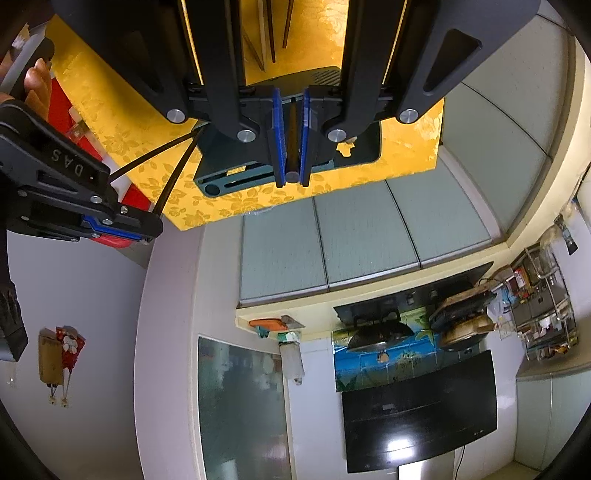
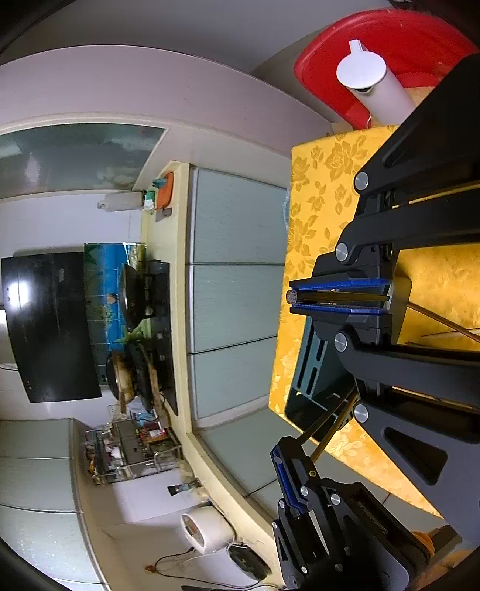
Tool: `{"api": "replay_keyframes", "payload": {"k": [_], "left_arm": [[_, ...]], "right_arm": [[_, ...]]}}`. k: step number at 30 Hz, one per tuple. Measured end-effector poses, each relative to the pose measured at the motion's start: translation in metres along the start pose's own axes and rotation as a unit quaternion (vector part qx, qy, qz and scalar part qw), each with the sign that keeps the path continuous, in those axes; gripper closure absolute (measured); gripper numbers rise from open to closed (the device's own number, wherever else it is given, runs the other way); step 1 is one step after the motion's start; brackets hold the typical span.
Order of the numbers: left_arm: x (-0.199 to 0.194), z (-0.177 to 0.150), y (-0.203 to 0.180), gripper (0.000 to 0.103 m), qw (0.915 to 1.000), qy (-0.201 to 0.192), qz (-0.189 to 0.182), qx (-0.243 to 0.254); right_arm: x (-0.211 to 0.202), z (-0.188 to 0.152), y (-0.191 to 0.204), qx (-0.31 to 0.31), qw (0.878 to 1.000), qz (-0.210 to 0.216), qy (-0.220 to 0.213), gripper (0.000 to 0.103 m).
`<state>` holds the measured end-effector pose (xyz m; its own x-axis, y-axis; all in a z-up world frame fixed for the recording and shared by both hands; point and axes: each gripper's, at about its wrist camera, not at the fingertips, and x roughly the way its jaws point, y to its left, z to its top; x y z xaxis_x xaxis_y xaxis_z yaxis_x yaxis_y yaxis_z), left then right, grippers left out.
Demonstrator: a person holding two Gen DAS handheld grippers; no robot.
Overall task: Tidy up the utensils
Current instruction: 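Open both grippers to drop the chopsticks into the holder, then move both open grippers back down toward the remaining chopsticks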
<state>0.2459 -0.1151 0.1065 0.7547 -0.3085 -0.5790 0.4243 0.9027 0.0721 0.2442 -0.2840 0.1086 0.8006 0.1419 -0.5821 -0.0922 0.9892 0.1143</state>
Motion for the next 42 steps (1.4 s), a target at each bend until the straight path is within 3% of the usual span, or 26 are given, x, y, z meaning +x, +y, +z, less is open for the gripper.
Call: {"api": "replay_keyframes", "payload": {"k": [4,6,9,10,18,28,33,42], "left_arm": [[-0.003,0.0,0.004,0.09,0.9999,-0.003,-0.001,-0.01],[-0.008,0.001,0.006,0.065,0.9999,-0.011,0.002,-0.013],[-0.016,0.004,0.008,0.05,0.9996,-0.024,0.005,-0.016],[-0.02,0.004,0.009,0.048,0.9995,-0.027,0.005,-0.018],[-0.047,0.0,0.012,0.024,0.9981,-0.055,0.016,-0.021],[-0.069,-0.033,0.008,0.018,0.9975,-0.065,0.023,-0.015],[-0.073,-0.061,0.007,0.018,0.9981,-0.055,0.023,-0.014],[-0.082,-0.124,0.009,0.018,0.9991,-0.028,0.018,-0.026]], "right_arm": [[0.0,0.0,-0.002,0.007,1.0,0.01,0.002,0.092],[-0.003,0.001,-0.002,0.004,1.0,0.007,-0.003,0.089],[-0.012,0.001,-0.006,0.013,1.0,-0.001,-0.014,0.067],[-0.014,0.001,-0.008,0.015,1.0,-0.003,-0.018,0.064],[-0.047,-0.005,-0.017,0.011,0.999,-0.009,-0.049,0.064],[-0.091,-0.038,-0.019,0.004,0.997,-0.007,-0.079,0.062],[-0.103,-0.073,-0.017,-0.009,0.997,-0.016,-0.078,0.056],[-0.113,-0.141,-0.01,-0.036,0.997,-0.035,-0.065,0.055]]}}
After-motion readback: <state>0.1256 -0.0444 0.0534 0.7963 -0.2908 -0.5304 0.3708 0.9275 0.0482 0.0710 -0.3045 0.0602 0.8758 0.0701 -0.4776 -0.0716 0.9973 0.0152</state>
